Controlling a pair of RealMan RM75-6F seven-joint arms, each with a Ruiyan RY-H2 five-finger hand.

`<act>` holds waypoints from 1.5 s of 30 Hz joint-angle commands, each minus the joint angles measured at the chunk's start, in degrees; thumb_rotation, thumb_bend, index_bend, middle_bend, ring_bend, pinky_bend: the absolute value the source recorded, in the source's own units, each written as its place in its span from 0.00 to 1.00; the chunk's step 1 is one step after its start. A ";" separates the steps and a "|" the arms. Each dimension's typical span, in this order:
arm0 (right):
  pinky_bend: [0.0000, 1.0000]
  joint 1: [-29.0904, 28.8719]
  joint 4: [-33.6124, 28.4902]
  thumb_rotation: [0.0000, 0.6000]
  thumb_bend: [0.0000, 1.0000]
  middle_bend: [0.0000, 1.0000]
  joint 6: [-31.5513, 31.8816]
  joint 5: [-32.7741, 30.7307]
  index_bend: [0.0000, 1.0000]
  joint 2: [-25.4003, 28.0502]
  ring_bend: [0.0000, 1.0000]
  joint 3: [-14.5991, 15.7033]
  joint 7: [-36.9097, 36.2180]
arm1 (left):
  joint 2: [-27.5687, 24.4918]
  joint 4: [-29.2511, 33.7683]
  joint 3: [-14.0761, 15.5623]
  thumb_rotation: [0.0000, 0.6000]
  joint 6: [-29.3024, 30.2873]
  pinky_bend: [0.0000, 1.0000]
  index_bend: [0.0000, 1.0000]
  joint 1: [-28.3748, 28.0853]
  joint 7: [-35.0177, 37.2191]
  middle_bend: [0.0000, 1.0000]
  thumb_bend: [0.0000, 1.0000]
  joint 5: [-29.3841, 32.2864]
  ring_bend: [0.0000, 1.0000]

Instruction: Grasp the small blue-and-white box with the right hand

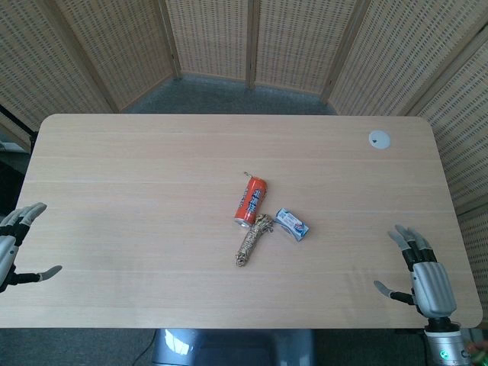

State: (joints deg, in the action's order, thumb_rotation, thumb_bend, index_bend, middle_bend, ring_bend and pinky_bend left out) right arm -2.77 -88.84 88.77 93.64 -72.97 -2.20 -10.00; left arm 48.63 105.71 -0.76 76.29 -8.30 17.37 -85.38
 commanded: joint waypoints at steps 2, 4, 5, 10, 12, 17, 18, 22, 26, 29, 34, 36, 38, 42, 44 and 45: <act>0.00 -0.11 0.28 1.00 0.00 0.00 -0.13 -0.16 0.12 -0.20 0.00 0.17 0.18 | 0.07 0.00 -0.01 1.00 -0.02 0.00 0.00 -0.03 -0.19 0.00 0.00 0.12 0.00; 0.00 -0.17 0.46 1.00 0.00 0.00 -0.21 -0.24 0.12 -0.28 0.00 0.24 0.11 | 0.07 0.11 0.01 1.00 0.15 0.00 0.00 0.02 -0.31 0.00 0.00 0.06 0.00; 0.00 -0.21 0.52 1.00 0.00 0.00 -0.25 -0.26 0.12 -0.32 0.00 0.27 0.08 | 0.06 0.16 0.01 1.00 0.22 0.00 0.00 0.05 -0.35 0.00 0.00 0.04 0.00; 0.00 -0.57 0.36 1.00 0.00 0.00 -0.93 -0.29 0.12 -0.89 0.00 0.62 0.69 | 0.15 0.12 -0.08 1.00 0.11 0.00 0.00 -0.01 -0.40 0.00 0.00 0.42 0.00; 0.00 -0.91 -0.25 1.00 0.00 0.00 -1.47 -0.43 0.12 -1.41 0.00 0.60 1.12 | 0.31 -0.11 -0.13 1.00 -0.33 0.00 0.00 -0.17 -0.54 0.00 0.00 0.89 0.00; 0.00 -4.04 -2.80 1.00 0.00 0.00 -6.14 -2.20 0.12 -3.42 0.00 -0.84 3.54 | 0.65 -0.48 -0.25 1.00 -1.33 0.00 0.00 -0.63 -0.75 0.00 0.00 1.61 0.00; 0.00 -4.81 -3.39 1.00 0.00 0.00 -7.28 -2.89 0.12 -3.91 0.00 -1.34 3.97 | 0.68 -0.49 -0.26 1.00 -1.34 0.00 0.00 -0.65 -0.78 0.00 0.00 1.63 0.00; 0.00 -8.63 -6.17 1.00 0.00 0.00 -13.06 -7.28 0.12 -6.91 0.00 -3.98 6.12 | 0.75 -0.62 -0.30 1.00 -1.45 0.00 0.00 -0.67 -0.82 0.00 0.00 1.91 0.00; 0.00 -12.38 -6.00 1.00 0.00 0.00 -18.18 -12.16 0.12 -11.60 0.00 -6.36 9.68 | 0.72 -0.83 -0.42 1.00 -1.54 0.00 0.00 -0.70 -0.56 0.00 0.00 2.26 0.00; 0.00 -15.19 -3.87 1.00 0.00 0.00 -21.55 -16.01 0.12 -15.87 0.00 -8.03 12.28 | 0.62 -0.99 -0.50 1.00 -1.57 0.00 0.00 -0.68 -0.29 0.00 0.00 2.50 0.00; 0.00 -18.87 2.11 1.00 0.00 0.00 -25.68 -21.38 0.12 -22.39 0.00 -9.74 14.69 | 0.40 -1.41 -0.77 1.00 -1.52 0.00 0.00 -0.60 0.51 0.00 0.00 3.12 0.00; 0.00 -19.99 4.79 1.00 0.00 0.00 -26.80 -22.70 0.12 -24.47 0.00 -10.28 14.69 | 0.35 -1.64 -0.84 1.00 -1.66 0.00 0.00 -0.61 0.78 0.00 0.00 3.42 0.00; 0.00 -21.41 8.16 1.00 0.00 0.00 -28.40 -24.28 0.13 -26.70 0.00 -11.11 14.30 | 0.28 -1.95 -0.94 1.00 -1.89 0.00 0.00 -0.64 1.07 0.00 0.00 3.83 0.00; 0.00 -24.14 13.80 1.00 0.00 0.00 -30.50 -25.98 0.13 -29.85 0.00 -12.84 13.91 | 0.25 -2.40 -1.20 1.00 -2.09 0.00 0.00 -0.63 1.29 0.00 0.00 4.64 0.00; 0.00 -25.42 16.08 1.00 0.00 0.00 -31.36 -26.80 0.13 -31.08 0.00 -13.73 13.76 | 0.35 -2.57 -1.33 1.00 -2.32 0.00 0.00 -0.70 1.21 0.00 0.00 5.08 0.00; 0.00 -25.95 17.06 1.00 0.00 0.00 -31.71 -27.10 0.13 -31.56 0.00 -14.02 13.80 | 0.42 -2.64 -1.37 1.00 -2.46 0.00 0.00 -0.75 1.10 0.00 0.00 5.26 0.00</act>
State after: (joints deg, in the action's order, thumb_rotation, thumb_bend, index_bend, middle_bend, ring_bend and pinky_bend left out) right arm -27.20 -73.73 58.31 67.71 -103.00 -15.09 3.90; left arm 49.01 103.13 -2.08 73.89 -9.02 18.53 -80.19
